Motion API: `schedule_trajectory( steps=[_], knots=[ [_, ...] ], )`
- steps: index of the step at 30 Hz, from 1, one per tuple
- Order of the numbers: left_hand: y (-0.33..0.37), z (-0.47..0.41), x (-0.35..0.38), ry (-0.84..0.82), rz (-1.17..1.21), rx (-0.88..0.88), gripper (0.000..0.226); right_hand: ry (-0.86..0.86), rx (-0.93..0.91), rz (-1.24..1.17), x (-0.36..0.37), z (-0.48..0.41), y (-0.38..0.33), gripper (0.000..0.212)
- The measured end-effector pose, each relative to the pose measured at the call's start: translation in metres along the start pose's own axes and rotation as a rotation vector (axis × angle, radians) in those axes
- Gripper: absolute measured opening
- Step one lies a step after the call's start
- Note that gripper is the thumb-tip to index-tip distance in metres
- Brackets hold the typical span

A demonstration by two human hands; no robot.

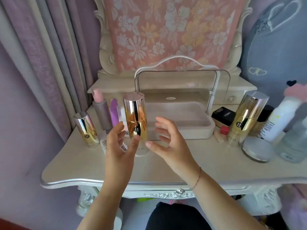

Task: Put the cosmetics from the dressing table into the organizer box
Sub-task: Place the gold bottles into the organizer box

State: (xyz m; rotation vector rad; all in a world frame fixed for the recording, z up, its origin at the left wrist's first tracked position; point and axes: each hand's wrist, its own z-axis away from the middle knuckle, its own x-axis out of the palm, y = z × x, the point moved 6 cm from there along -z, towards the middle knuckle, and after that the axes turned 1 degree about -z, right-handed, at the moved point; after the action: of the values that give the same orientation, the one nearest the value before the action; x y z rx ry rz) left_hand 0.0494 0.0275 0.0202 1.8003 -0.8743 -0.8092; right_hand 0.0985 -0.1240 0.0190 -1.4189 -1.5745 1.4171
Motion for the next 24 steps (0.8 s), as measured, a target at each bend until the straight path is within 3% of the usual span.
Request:
schedule_trajectory(
  steps=[2,8,15,20,24],
  knots=[
    [0.003,-0.006,0.004,-0.034,0.023,0.018,0.057,-0.013,0.017,-0.009,0.007,-0.01,-0.001,0.064],
    [0.003,-0.021,0.013,-0.14,0.041,0.039,0.027,-0.072,0.027,-0.043,0.024,-0.029,0.007,0.052],
    [0.006,-0.022,0.021,-0.191,0.065,0.008,0.042,-0.02,0.009,0.011,0.022,-0.033,0.008,0.047],
    [0.039,-0.023,0.033,-0.215,0.148,0.111,0.042,0.039,-0.088,-0.021,-0.009,-0.039,-0.02,0.047],
    [0.034,-0.028,0.046,-0.205,0.044,0.127,0.049,0.132,-0.149,0.066,-0.039,-0.056,-0.034,0.047]
  ],
)
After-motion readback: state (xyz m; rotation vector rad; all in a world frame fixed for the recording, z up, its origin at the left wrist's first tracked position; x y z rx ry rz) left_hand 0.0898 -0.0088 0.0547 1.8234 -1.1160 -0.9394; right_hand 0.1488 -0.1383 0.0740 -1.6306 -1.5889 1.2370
